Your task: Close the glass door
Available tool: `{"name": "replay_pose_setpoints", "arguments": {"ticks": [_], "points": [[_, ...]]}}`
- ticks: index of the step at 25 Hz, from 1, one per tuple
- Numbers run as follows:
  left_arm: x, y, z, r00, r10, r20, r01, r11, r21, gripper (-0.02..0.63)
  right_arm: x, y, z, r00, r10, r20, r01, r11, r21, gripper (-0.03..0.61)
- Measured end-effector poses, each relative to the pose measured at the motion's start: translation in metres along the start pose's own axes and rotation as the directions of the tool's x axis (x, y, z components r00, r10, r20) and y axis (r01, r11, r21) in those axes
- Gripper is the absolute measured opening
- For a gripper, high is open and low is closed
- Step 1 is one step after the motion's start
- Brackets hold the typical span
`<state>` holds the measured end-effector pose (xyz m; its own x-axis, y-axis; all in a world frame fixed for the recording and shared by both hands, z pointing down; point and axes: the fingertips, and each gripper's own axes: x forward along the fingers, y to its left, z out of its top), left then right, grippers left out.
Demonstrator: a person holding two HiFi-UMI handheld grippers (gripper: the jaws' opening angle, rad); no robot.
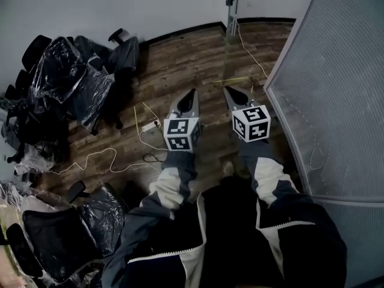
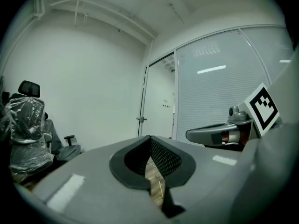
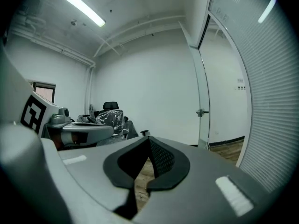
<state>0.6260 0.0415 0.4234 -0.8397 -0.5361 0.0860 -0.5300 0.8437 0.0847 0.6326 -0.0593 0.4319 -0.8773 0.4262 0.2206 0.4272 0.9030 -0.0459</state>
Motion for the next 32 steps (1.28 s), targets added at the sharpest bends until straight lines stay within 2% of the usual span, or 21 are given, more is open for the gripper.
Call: {"name": "replay_pose_setpoints", "arguments": {"ticks": [5,11,19,23,32], "points": [[0.072,0.01,0.015,0.999,0.053,0.001,-0.053,0.999,-0.005,0.003,0.052,-0.052,0.02,0.997,0.077,0.011,-0.077,0.997,-0.011,0.005],[0.138,0.02,0.021,0.995,0.102,0.0,-0.102,0.995,0.015,0.002,0.1,-0.106,0.028,0.993,0.114,0.012,-0.113,0.993,-0.036,0.005],[0.194,0.06,0.019,0.992,0.123,-0.015,-0.123,0.992,0.001,0.002,0.163,-0.131,0.03,0.991,0.136,-0.008,-0.137,0.989,-0.05,0.005],[0.231,0.089,0.022,0.996,0.088,-0.006,-0.088,0.996,-0.006,0.002,0.204,-0.146,0.036,0.995,0.095,-0.013,-0.095,0.994,-0.06,0.005],[0.325,0.2,0.04,0.999,-0.035,0.017,0.035,0.999,-0.014,0.003,0.329,-0.179,0.081,0.997,-0.082,0.009,0.083,0.995,-0.064,0.005]]}}
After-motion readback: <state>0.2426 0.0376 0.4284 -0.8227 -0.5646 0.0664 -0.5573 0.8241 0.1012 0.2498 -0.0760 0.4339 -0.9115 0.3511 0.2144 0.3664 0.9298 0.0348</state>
